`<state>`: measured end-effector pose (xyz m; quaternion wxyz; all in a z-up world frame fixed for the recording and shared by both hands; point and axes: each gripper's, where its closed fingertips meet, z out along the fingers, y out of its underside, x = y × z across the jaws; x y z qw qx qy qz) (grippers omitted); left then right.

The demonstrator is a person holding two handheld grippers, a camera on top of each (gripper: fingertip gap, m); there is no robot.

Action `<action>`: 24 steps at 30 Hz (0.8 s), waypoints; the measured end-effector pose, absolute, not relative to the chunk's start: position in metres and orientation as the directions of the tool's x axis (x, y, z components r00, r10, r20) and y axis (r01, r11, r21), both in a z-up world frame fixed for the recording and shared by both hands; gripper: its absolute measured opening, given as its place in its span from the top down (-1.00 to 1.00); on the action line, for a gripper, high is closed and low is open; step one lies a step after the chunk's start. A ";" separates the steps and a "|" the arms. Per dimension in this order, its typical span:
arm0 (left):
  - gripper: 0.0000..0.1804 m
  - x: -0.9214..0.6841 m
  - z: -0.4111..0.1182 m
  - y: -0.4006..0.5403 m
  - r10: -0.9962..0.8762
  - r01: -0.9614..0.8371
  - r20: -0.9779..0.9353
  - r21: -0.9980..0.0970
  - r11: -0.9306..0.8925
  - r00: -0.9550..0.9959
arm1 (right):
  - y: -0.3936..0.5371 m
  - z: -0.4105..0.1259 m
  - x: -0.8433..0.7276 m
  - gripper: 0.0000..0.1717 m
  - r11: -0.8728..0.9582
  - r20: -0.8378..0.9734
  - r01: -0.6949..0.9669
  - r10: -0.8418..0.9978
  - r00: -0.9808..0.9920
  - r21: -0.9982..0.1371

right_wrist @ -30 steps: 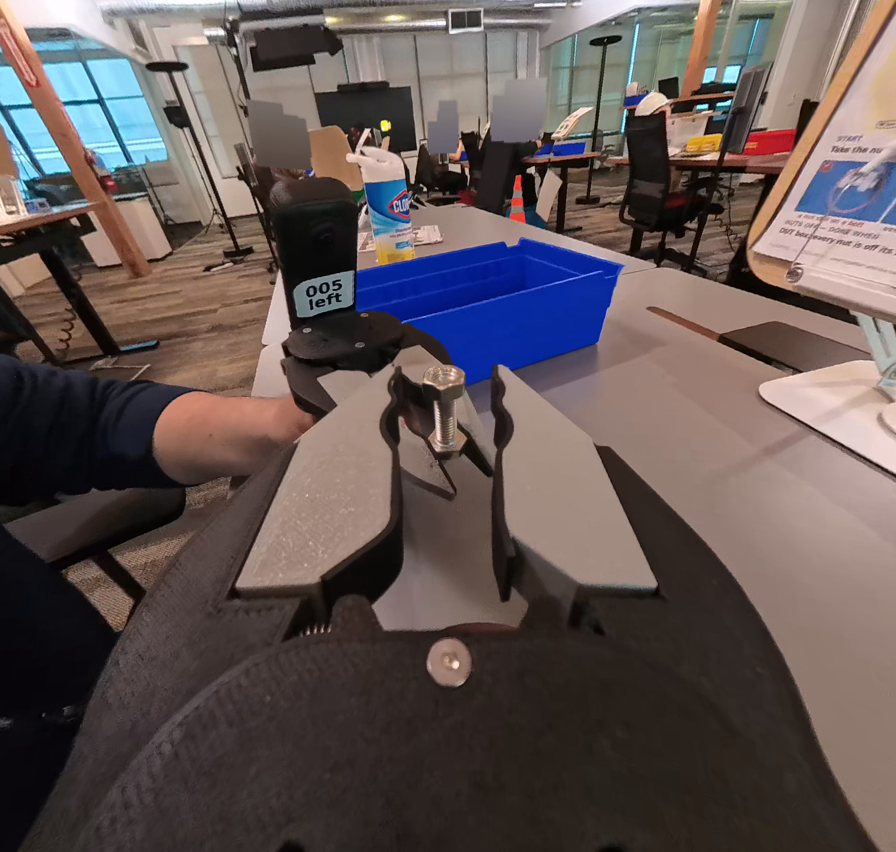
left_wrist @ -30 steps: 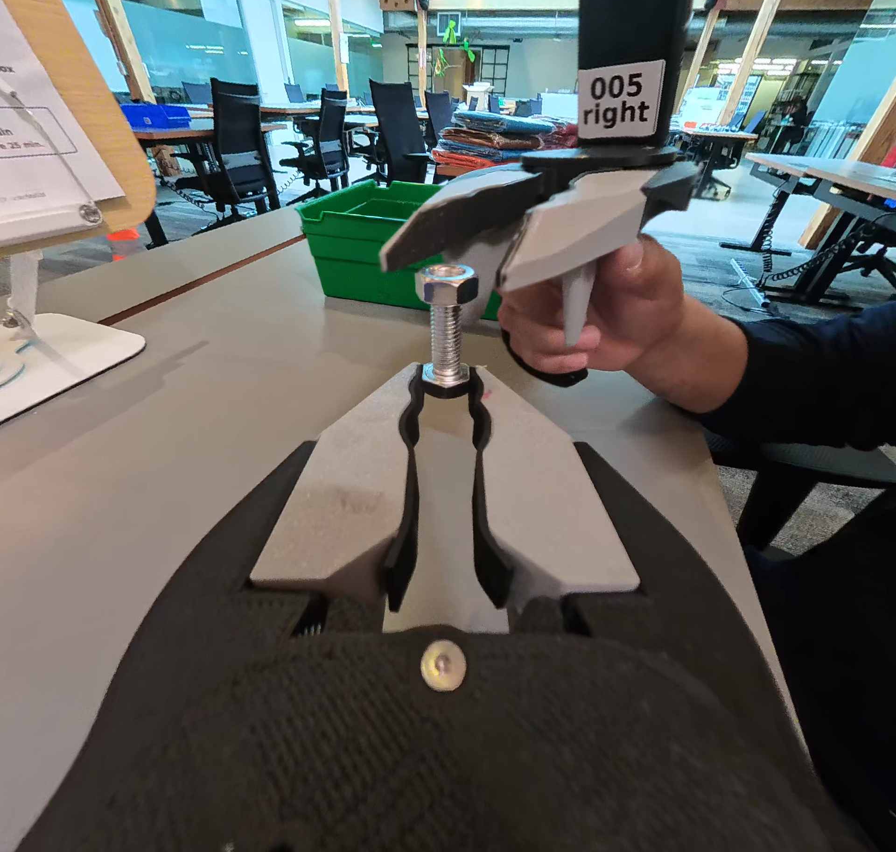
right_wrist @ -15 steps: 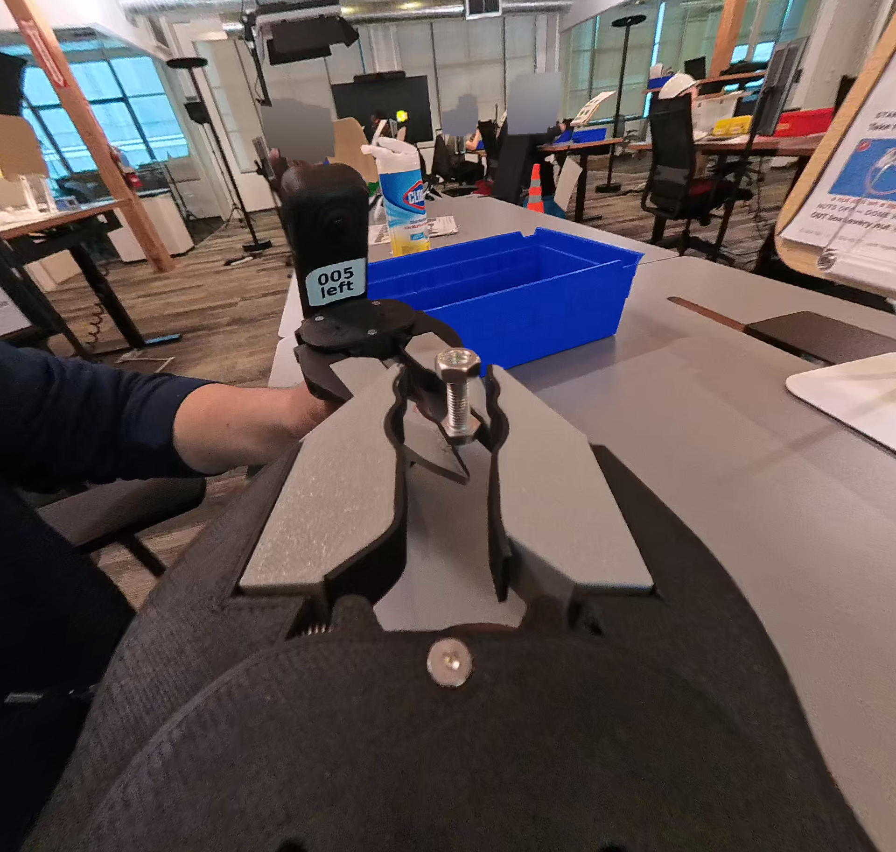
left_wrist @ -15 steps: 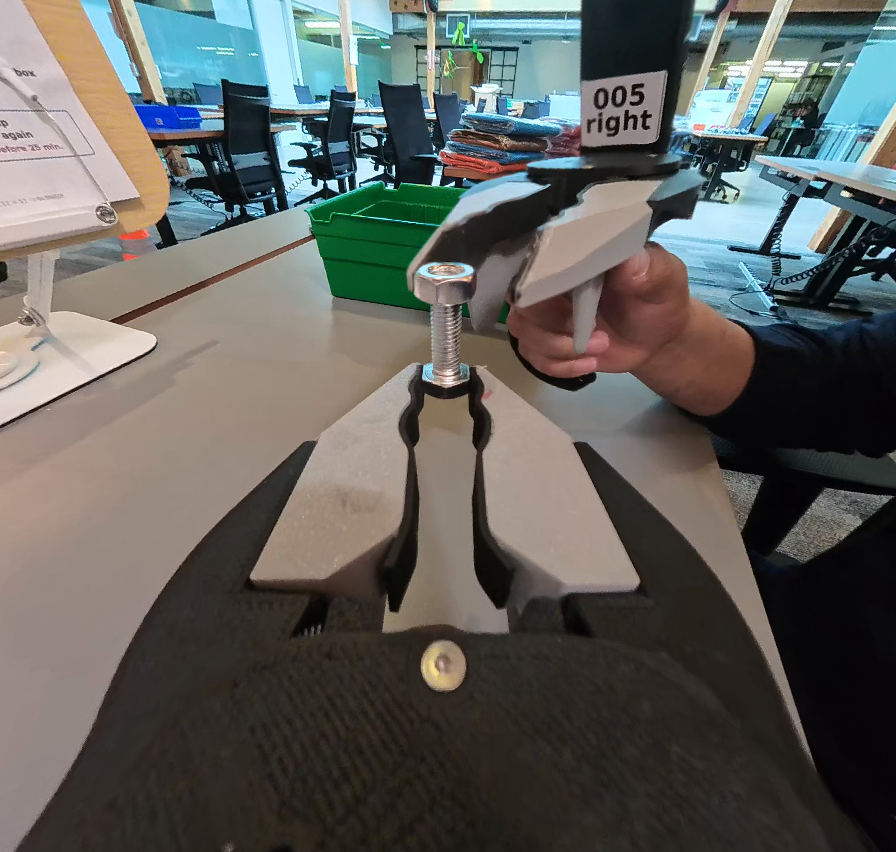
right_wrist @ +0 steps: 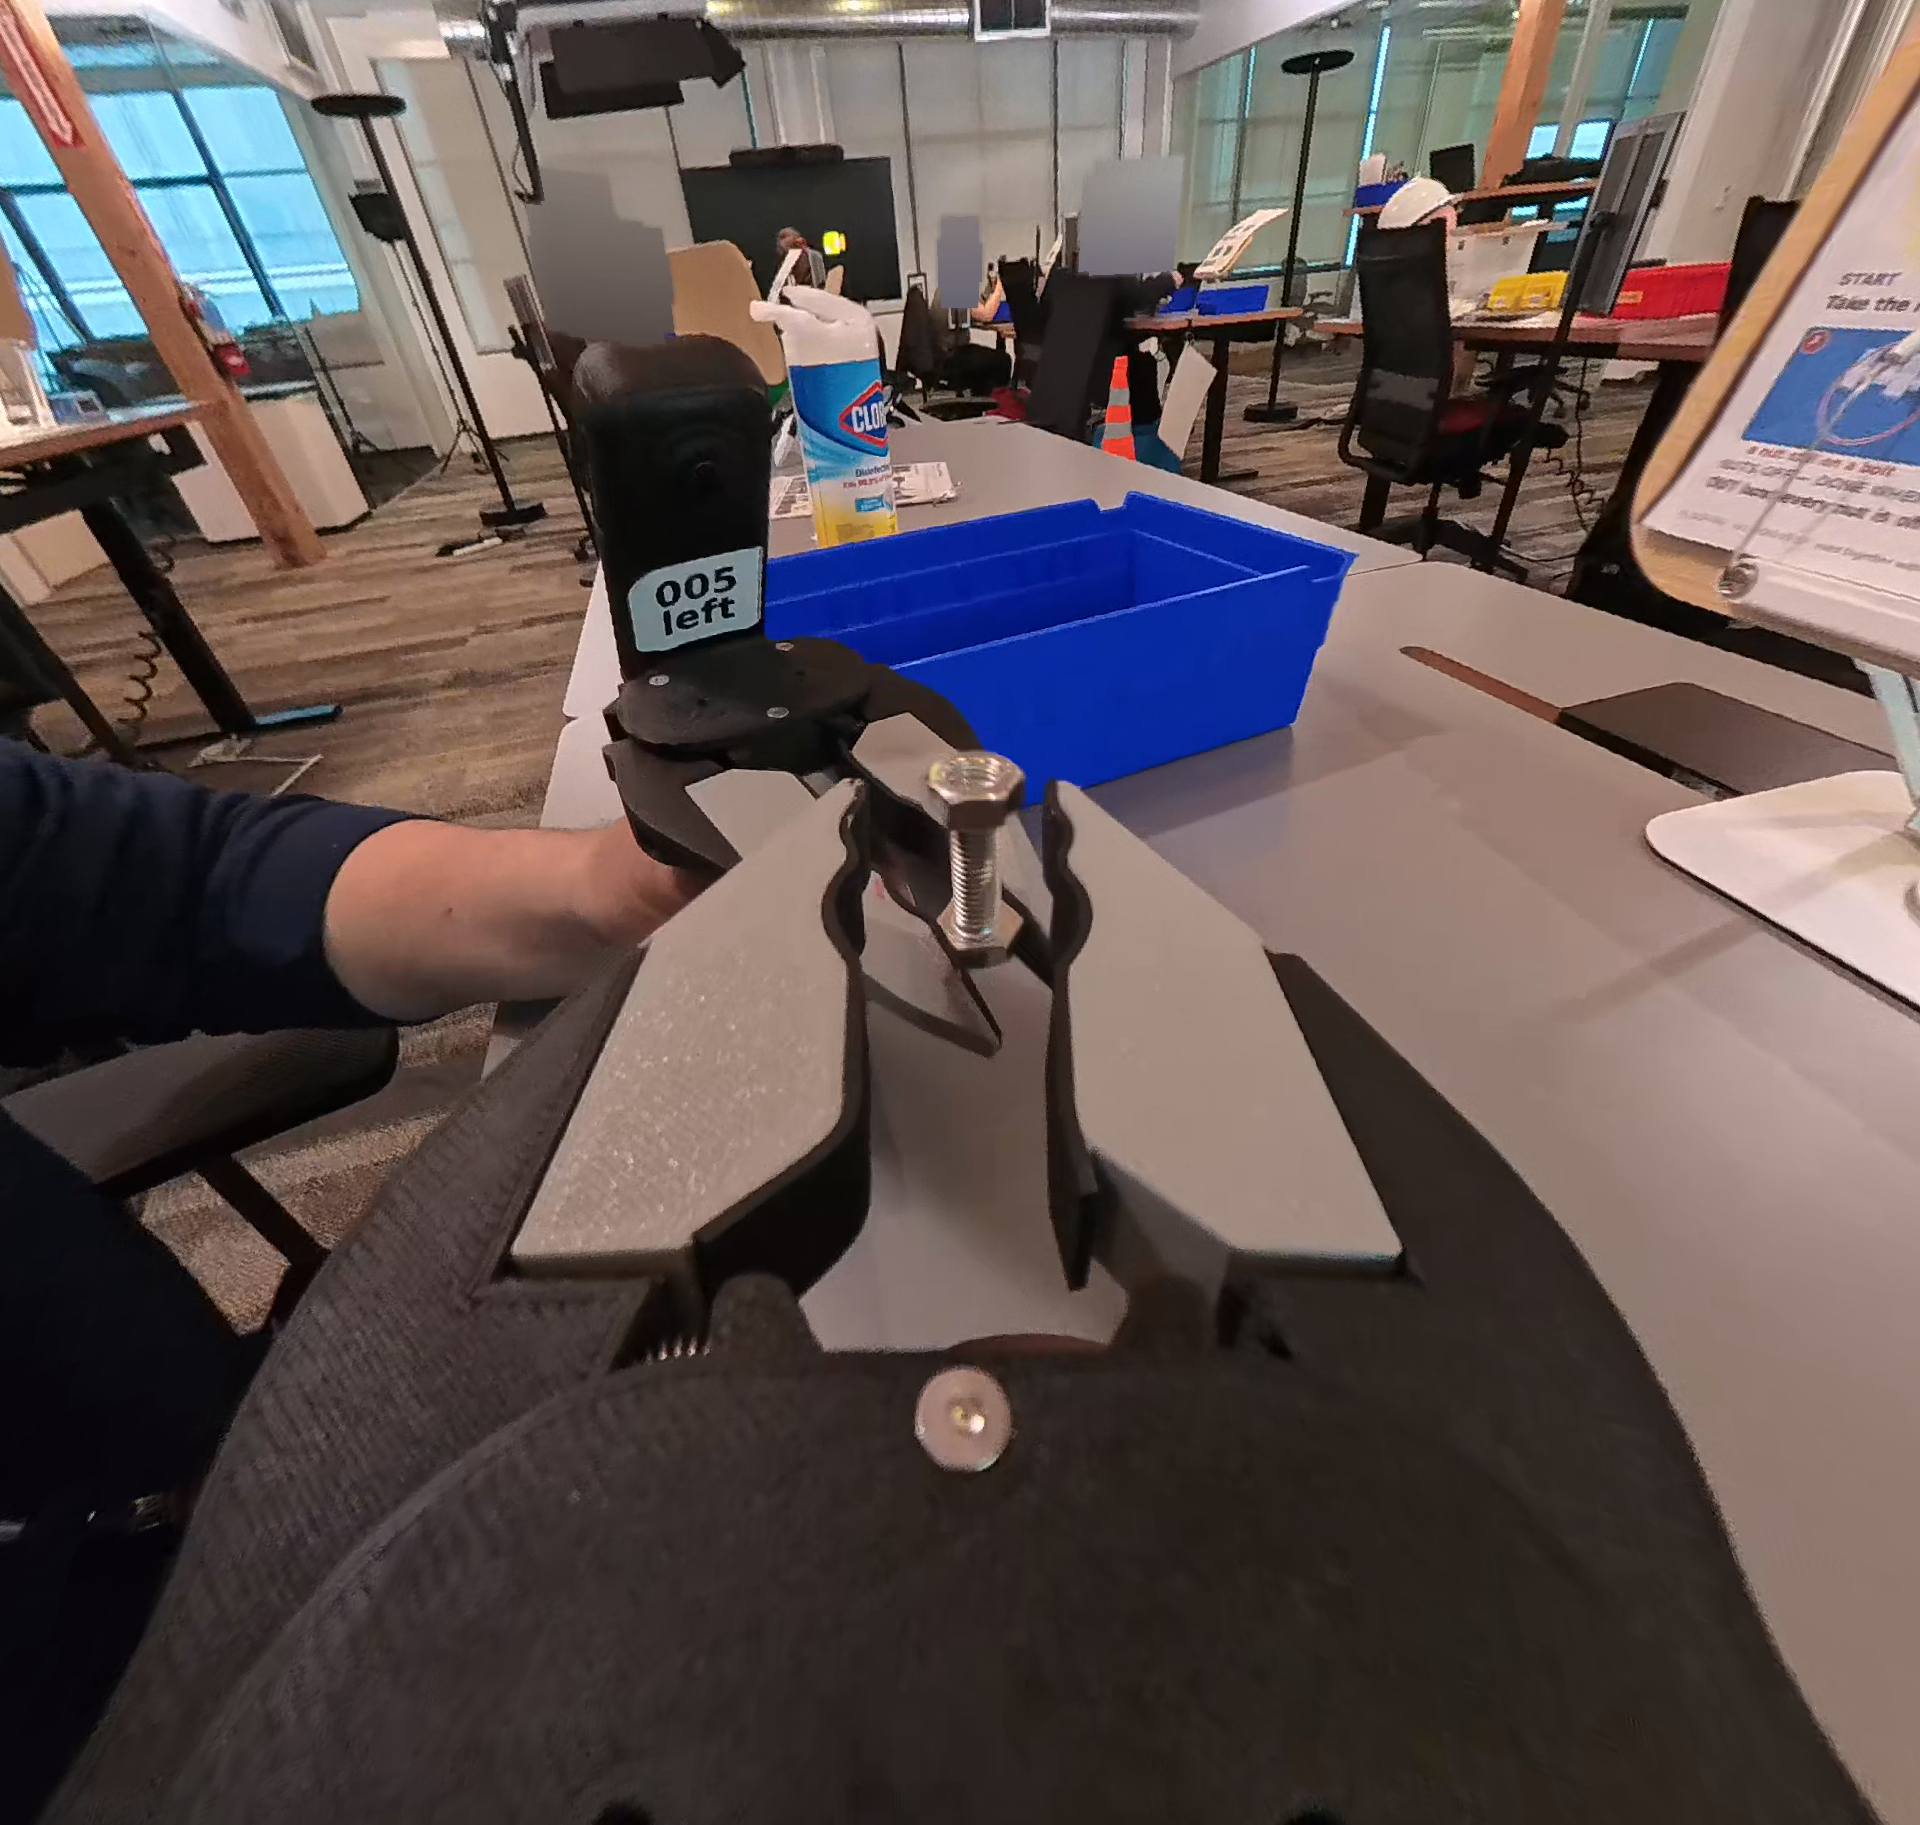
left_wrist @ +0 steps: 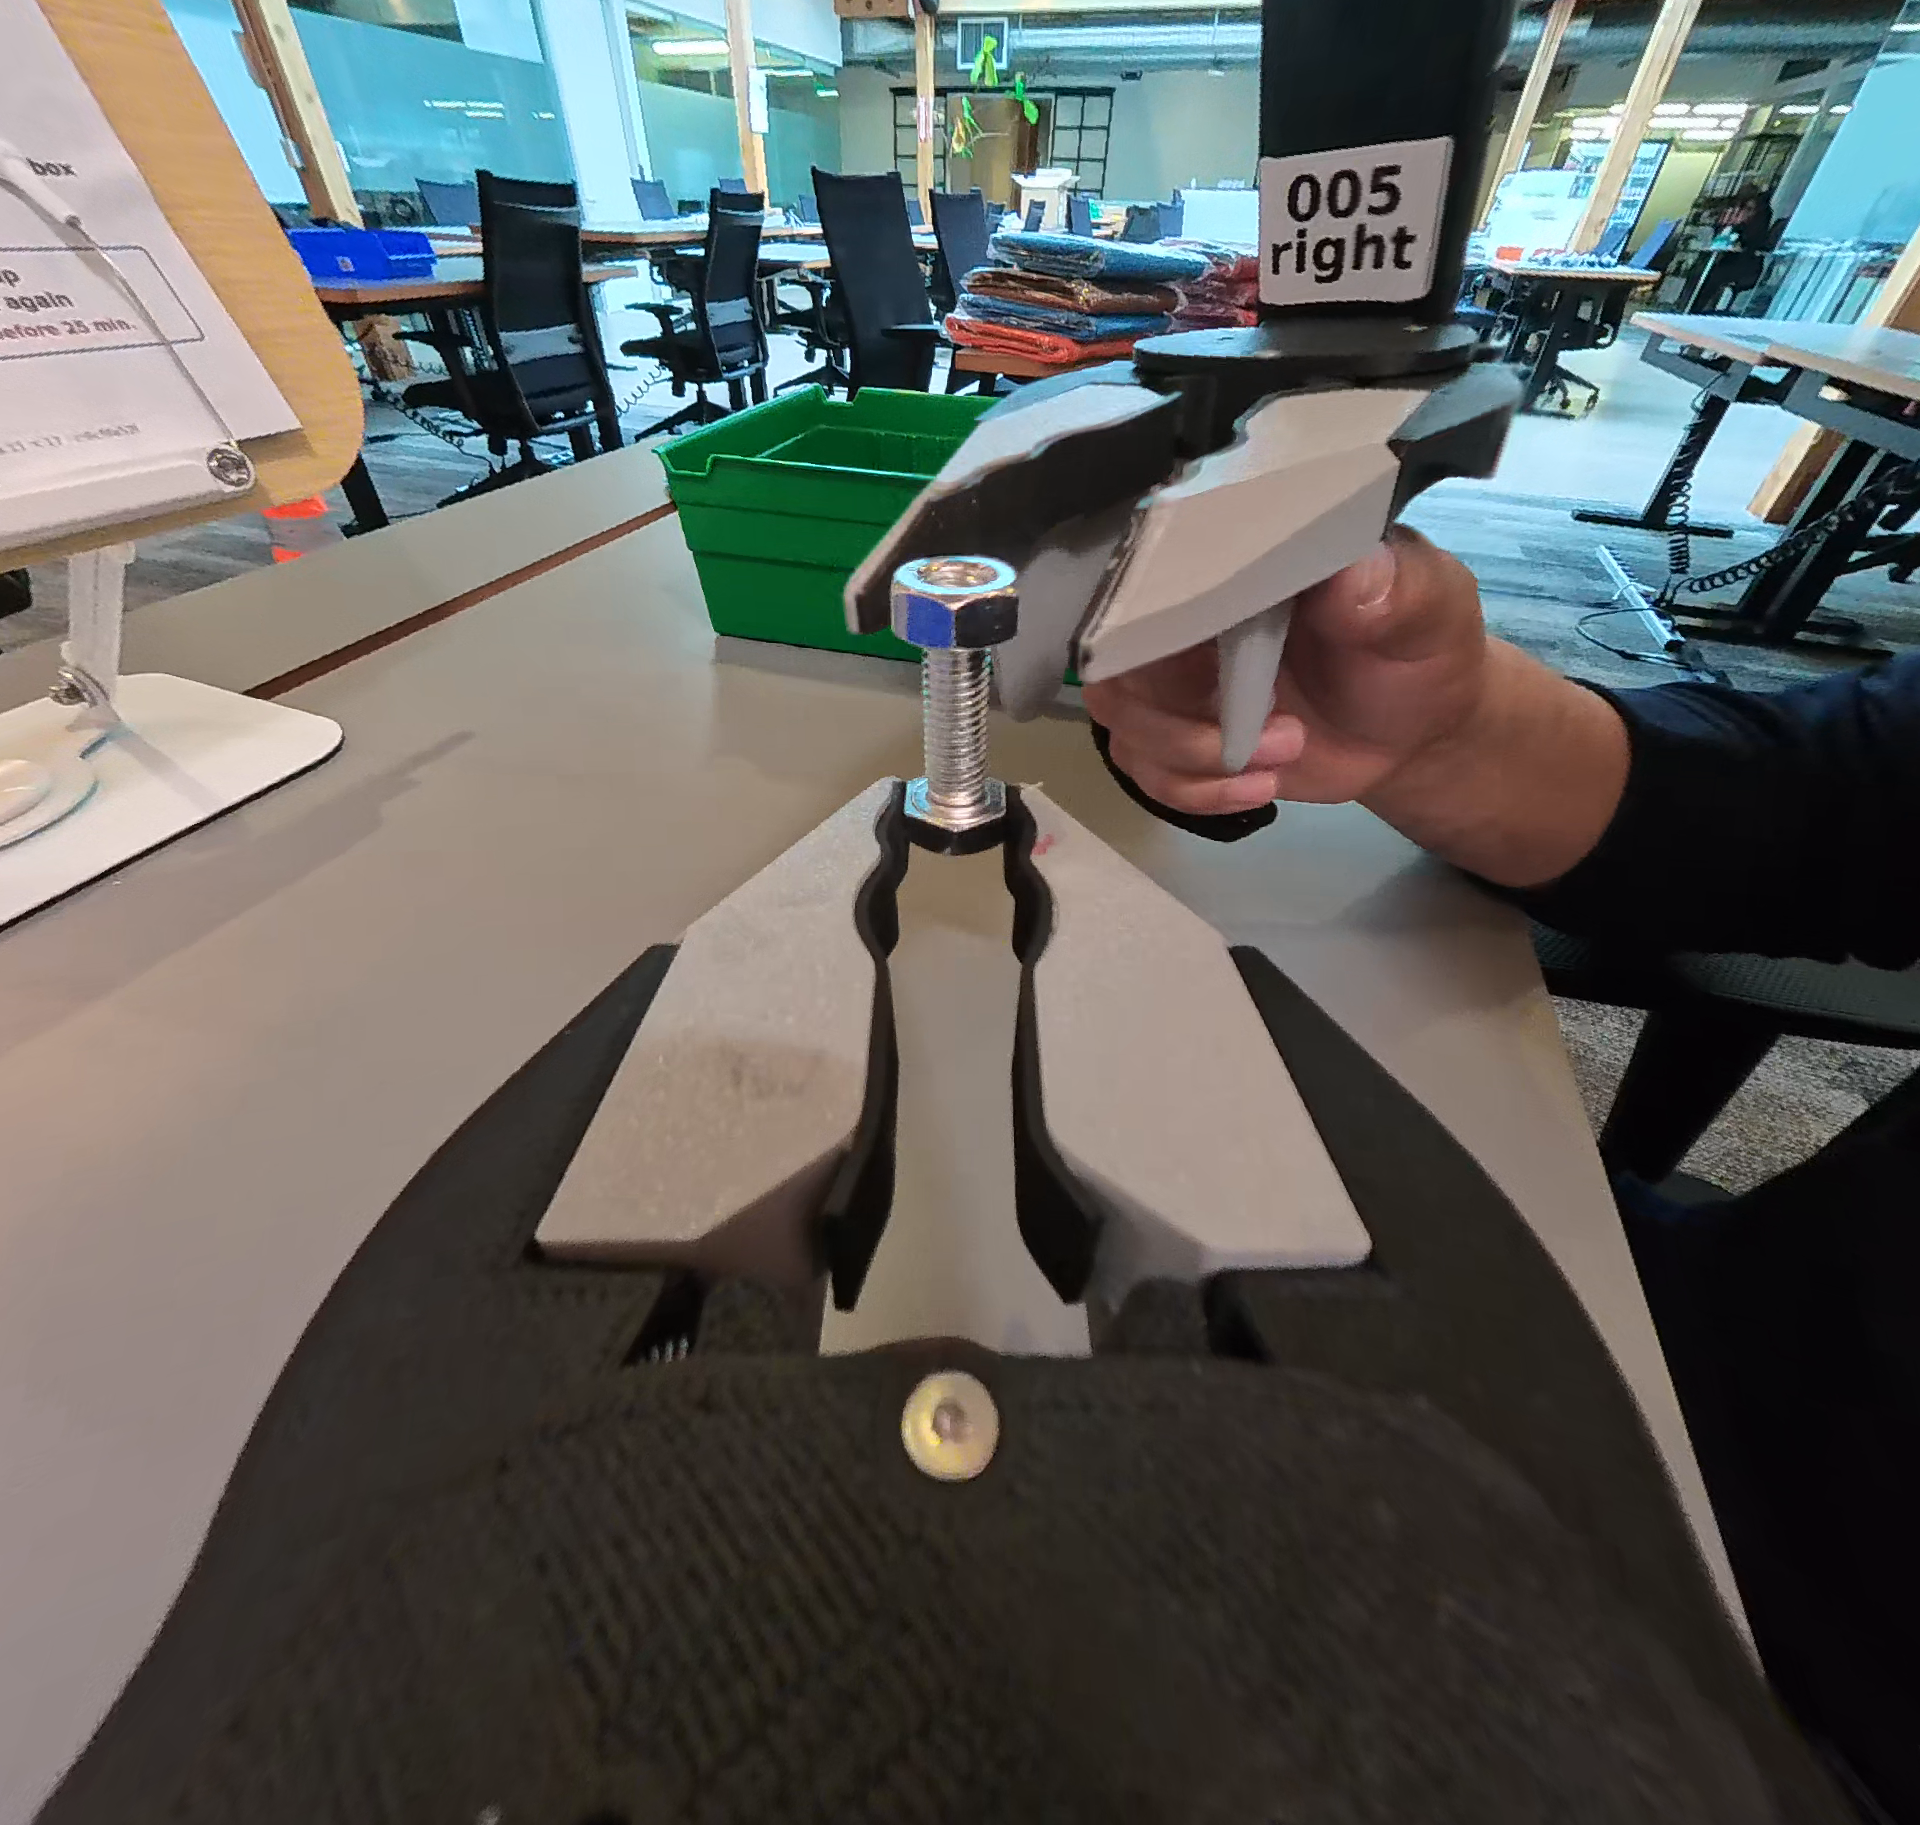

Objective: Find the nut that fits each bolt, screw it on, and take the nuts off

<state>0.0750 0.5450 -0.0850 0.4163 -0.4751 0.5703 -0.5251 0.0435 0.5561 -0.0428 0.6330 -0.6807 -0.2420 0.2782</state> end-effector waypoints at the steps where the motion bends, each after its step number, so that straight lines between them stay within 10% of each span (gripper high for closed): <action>1: 0.82 0.076 -0.086 0.544 -0.979 -0.109 0.019 -0.994 0.004 -0.205 | 0.557 -0.044 0.039 0.68 -0.079 -0.063 -0.012 0.685 0.726 -0.997; 24: 0.82 0.079 -0.091 0.532 -0.971 -0.127 -0.004 -0.991 0.035 -0.238 | 0.566 -0.049 0.031 0.85 -0.088 -0.049 0.014 0.672 0.739 -0.996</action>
